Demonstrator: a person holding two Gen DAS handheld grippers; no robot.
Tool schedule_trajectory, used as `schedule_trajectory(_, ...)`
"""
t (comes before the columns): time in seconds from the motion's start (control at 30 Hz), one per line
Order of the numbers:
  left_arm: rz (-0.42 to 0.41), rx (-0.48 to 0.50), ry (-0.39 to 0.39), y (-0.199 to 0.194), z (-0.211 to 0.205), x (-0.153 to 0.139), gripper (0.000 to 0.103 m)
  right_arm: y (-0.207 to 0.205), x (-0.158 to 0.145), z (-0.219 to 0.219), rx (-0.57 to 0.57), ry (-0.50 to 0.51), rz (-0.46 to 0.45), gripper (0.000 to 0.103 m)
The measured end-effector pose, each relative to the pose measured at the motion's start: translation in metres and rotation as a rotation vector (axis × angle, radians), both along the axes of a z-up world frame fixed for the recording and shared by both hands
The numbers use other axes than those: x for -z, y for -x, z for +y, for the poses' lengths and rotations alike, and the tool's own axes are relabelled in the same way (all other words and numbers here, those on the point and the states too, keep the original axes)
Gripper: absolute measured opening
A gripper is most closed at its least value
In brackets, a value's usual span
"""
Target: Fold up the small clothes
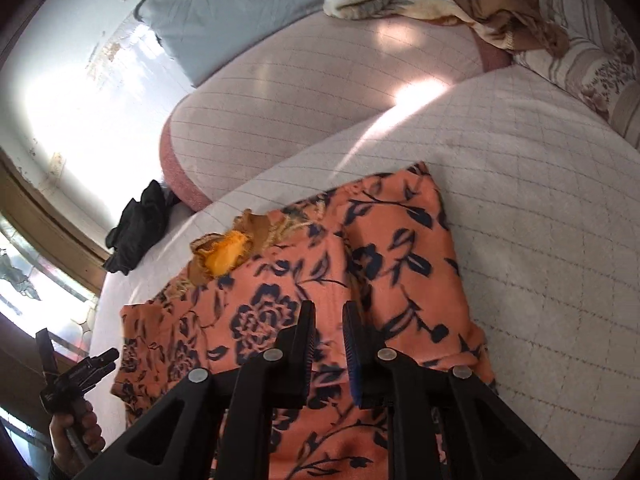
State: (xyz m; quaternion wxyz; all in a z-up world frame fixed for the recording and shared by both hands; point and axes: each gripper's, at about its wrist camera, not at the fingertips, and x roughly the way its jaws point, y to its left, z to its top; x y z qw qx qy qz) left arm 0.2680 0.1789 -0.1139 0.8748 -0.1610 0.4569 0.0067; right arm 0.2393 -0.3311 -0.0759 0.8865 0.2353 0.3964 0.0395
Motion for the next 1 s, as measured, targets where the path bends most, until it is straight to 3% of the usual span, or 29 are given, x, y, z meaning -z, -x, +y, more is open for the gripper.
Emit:
schedule_trajectory(0.13, 0.087, 0.016, -0.093, -0.037, -0.006, 0.021, 0.067, -0.036, 0.004, 0.032, -0.184, -0.119, -0.002, 0.017)
schedule_trajectory(0.2, 0.147, -0.011, -0.127, -0.055, -0.003, 0.033, 0.068, -0.057, 0.022, 0.035, -0.210, -0.188, 0.066, 0.017)
schedule_trajectory(0.27, 0.138, -0.055, -0.145, -0.063, 0.004, 0.032, 0.068, -0.075, 0.046, 0.029, -0.170, -0.137, 0.169, 0.017)
schedule_trajectory(0.3, 0.141, -0.064, -0.122, -0.064, 0.008, 0.029, 0.067, -0.078, 0.058, 0.022, -0.133, -0.127, 0.229, 0.014)
schedule_trajectory(0.33, 0.118, -0.063, -0.067, -0.061, 0.012, 0.024, 0.067, -0.076, 0.060, 0.014, -0.121, -0.189, 0.216, 0.015)
schedule_trajectory(0.37, 0.077, -0.052, -0.018, -0.056, 0.016, 0.019, 0.067, -0.071, 0.055, 0.010, -0.118, -0.188, 0.197, 0.015)
schedule_trajectory(0.43, 0.046, -0.028, -0.010, -0.047, 0.018, 0.012, 0.067, -0.065, 0.039, 0.010, -0.128, -0.094, 0.134, 0.020)
schedule_trajectory(0.47, 0.033, -0.016, -0.004, -0.042, 0.018, 0.011, 0.067, -0.063, 0.033, 0.007, -0.123, -0.071, 0.120, 0.030)
schedule_trajectory(0.5, 0.021, 0.000, 0.013, -0.037, 0.017, 0.011, 0.067, -0.064, 0.030, 0.004, -0.114, -0.056, 0.118, 0.043)
schedule_trajectory(0.53, 0.019, 0.013, 0.028, -0.031, 0.014, 0.012, 0.067, -0.067, 0.030, 0.002, -0.110, -0.034, 0.119, 0.063)
schedule_trajectory(0.6, 0.036, 0.045, 0.005, -0.030, 0.005, 0.020, 0.067, -0.075, 0.033, 0.004, -0.114, -0.008, 0.130, 0.066)
schedule_trajectory(0.67, 0.081, 0.063, -0.105, -0.033, -0.008, 0.033, 0.067, -0.087, 0.042, 0.011, -0.161, 0.008, 0.159, 0.066)
schedule_trajectory(0.7, 0.069, 0.068, -0.136, -0.033, -0.012, 0.036, 0.067, -0.092, 0.046, 0.015, -0.176, 0.058, 0.178, 0.064)
schedule_trajectory(0.77, 0.049, 0.069, -0.176, -0.031, -0.019, 0.034, 0.067, -0.099, 0.049, 0.020, -0.172, 0.112, 0.188, 0.050)
schedule_trajectory(0.8, 0.049, 0.071, -0.177, -0.030, -0.020, 0.033, 0.067, -0.101, 0.049, 0.020, -0.171, 0.120, 0.200, 0.022)
schedule_trajectory(0.83, 0.047, 0.072, -0.169, -0.028, -0.019, 0.030, 0.067, -0.103, 0.047, 0.021, -0.188, 0.115, 0.206, 0.009)
schedule_trajectory(0.97, -0.058, 0.047, -0.144, -0.002, -0.008, 0.010, 0.067, -0.089, 0.013, 0.030, -0.161, 0.258, 0.099, 0.009)
schedule_trajectory(1.0, -0.037, 0.050, -0.162, -0.003, -0.008, 0.015, 0.067, -0.087, 0.014, 0.031, -0.147, 0.298, 0.098, 0.009)
